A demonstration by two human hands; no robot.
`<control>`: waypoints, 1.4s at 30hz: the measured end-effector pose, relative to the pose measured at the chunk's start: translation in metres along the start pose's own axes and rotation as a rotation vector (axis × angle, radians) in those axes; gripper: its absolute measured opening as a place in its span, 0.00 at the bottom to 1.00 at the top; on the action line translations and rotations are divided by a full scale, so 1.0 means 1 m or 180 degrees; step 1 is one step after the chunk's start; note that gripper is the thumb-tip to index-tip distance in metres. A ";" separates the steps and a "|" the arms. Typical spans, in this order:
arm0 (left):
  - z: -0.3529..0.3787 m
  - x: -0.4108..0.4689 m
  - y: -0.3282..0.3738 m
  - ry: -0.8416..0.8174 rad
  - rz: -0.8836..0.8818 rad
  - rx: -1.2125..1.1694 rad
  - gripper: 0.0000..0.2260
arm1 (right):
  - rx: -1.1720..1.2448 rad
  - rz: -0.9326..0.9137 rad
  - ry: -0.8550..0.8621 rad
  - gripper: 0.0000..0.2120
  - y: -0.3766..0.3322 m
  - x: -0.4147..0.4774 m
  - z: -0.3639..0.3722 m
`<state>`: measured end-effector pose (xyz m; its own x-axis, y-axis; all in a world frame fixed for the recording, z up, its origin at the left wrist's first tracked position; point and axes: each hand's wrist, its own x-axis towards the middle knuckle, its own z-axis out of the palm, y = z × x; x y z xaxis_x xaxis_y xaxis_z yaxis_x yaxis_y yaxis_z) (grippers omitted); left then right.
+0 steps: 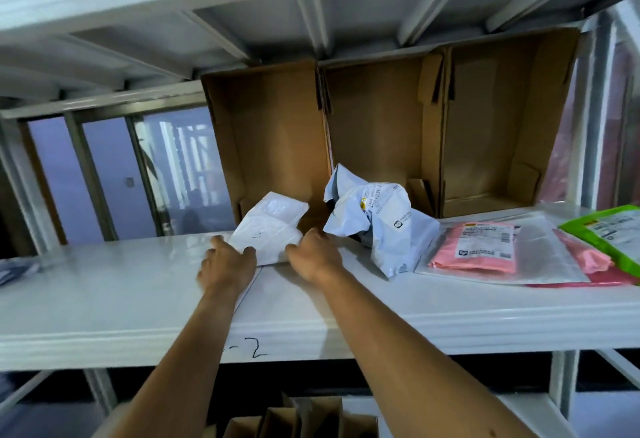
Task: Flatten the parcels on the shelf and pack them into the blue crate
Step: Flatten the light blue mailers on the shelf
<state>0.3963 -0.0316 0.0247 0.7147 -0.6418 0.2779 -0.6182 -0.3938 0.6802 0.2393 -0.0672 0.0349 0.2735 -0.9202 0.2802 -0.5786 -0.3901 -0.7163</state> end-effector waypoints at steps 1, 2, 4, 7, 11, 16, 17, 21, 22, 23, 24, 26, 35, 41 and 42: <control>0.000 -0.001 0.001 -0.0007 -0.0006 -0.0023 0.29 | 0.0003 0.0004 0.0001 0.20 0.001 0.001 0.000; 0.000 -0.001 0.002 -0.0003 -0.0021 -0.0046 0.29 | -0.0001 0.0002 -0.0007 0.19 0.001 0.001 0.000; -0.001 -0.002 0.002 0.0025 -0.0043 -0.0068 0.28 | -0.0028 0.0015 -0.0017 0.16 0.001 0.002 0.001; -0.003 -0.005 0.002 0.0070 -0.0057 -0.0068 0.27 | -0.0123 0.0004 -0.0082 0.10 0.002 0.003 0.002; -0.008 -0.012 0.000 0.0052 -0.0070 0.0081 0.26 | -0.0392 -0.0100 -0.0089 0.11 -0.002 -0.005 0.003; -0.019 -0.024 -0.004 0.0012 0.0070 0.0256 0.25 | -0.0582 -0.0308 0.0000 0.08 -0.004 -0.021 -0.002; -0.021 -0.026 -0.006 0.0054 0.0086 0.0242 0.25 | -0.0569 -0.0345 0.0018 0.08 -0.004 -0.025 -0.004; -0.040 -0.040 -0.004 0.0303 0.0010 -0.0139 0.31 | -0.0536 -0.0657 0.0085 0.09 -0.008 -0.043 -0.013; -0.045 -0.041 -0.003 0.0344 0.0014 -0.0367 0.32 | -0.0525 -0.0753 0.0135 0.09 -0.010 -0.048 -0.015; -0.050 -0.044 0.001 0.0419 0.0063 -0.0655 0.33 | -0.0516 -0.0853 0.0226 0.10 -0.013 -0.054 -0.020; -0.055 -0.046 0.004 0.0505 0.0105 -0.0972 0.32 | -0.0507 -0.0957 0.0332 0.11 -0.015 -0.058 -0.023; -0.065 -0.055 0.016 0.0718 0.0128 -0.1570 0.28 | -0.0503 -0.1121 0.0549 0.10 -0.021 -0.068 -0.036; -0.060 -0.119 0.108 0.0588 0.0518 -0.2118 0.27 | -0.0331 -0.0950 0.1029 0.11 -0.001 -0.098 -0.132; -0.025 -0.170 0.171 0.0081 0.0841 -0.1931 0.26 | -0.0587 -0.0471 0.1387 0.10 0.048 -0.108 -0.205; -0.019 -0.175 0.179 0.0012 0.0907 -0.1916 0.26 | -0.0599 -0.0390 0.1413 0.10 0.055 -0.110 -0.215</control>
<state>0.1665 0.0231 0.1111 0.5523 -0.6637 0.5045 -0.4933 0.2276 0.8395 0.0120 0.0051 0.1023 0.0181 -0.7767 0.6296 -0.7026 -0.4579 -0.5447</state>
